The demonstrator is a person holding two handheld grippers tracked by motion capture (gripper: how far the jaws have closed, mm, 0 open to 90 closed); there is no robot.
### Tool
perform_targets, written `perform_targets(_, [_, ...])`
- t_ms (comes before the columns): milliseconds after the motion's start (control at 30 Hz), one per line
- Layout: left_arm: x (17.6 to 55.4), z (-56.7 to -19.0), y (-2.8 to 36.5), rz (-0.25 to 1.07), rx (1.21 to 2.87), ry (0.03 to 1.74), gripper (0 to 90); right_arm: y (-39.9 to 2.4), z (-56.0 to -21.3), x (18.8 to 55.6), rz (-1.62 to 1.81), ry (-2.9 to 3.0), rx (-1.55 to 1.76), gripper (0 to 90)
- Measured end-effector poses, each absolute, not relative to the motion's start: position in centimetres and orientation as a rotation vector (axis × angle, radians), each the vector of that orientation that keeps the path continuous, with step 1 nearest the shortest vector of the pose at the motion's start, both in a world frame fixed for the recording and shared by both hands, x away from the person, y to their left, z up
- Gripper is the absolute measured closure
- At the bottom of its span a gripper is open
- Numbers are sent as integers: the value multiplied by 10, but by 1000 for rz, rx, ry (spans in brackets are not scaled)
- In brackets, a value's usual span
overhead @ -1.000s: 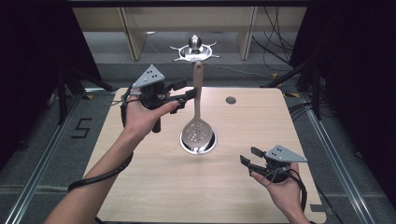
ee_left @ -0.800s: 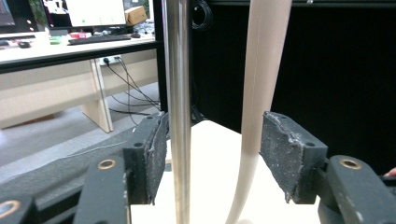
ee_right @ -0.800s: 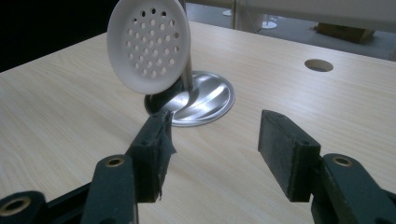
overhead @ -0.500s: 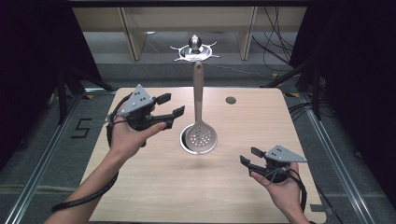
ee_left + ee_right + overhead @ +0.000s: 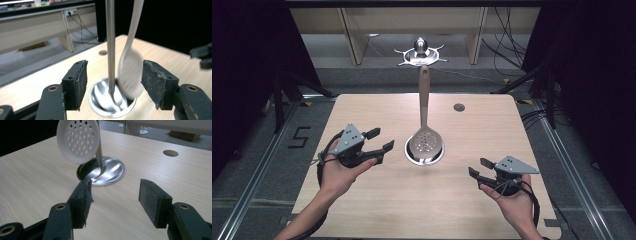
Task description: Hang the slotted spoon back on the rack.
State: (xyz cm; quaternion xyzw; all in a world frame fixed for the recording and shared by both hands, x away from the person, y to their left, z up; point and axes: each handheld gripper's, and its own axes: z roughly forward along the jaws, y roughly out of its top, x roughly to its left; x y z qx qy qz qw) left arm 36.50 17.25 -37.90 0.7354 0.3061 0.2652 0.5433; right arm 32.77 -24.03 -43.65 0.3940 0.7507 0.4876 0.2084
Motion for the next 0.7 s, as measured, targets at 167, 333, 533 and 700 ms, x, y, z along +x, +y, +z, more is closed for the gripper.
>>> perform_targets(167, [358, -415, 182, 628, 1780, 775, 370, -240, -438, 330, 1362, 2059, 1054, 443])
perform_targets(333, [346, -455, 195, 657, 1831, 841, 383, -240, -439, 329, 1362, 2078, 1074, 442])
perform_targets(533, [347, -460, 199, 627, 1824, 865, 378, -241, -442, 328, 1370, 2071, 1100, 438])
perform_targets(700, [348, -465, 198, 608, 1848, 878, 380, -243, -445, 330, 1365, 2075, 1079, 432])
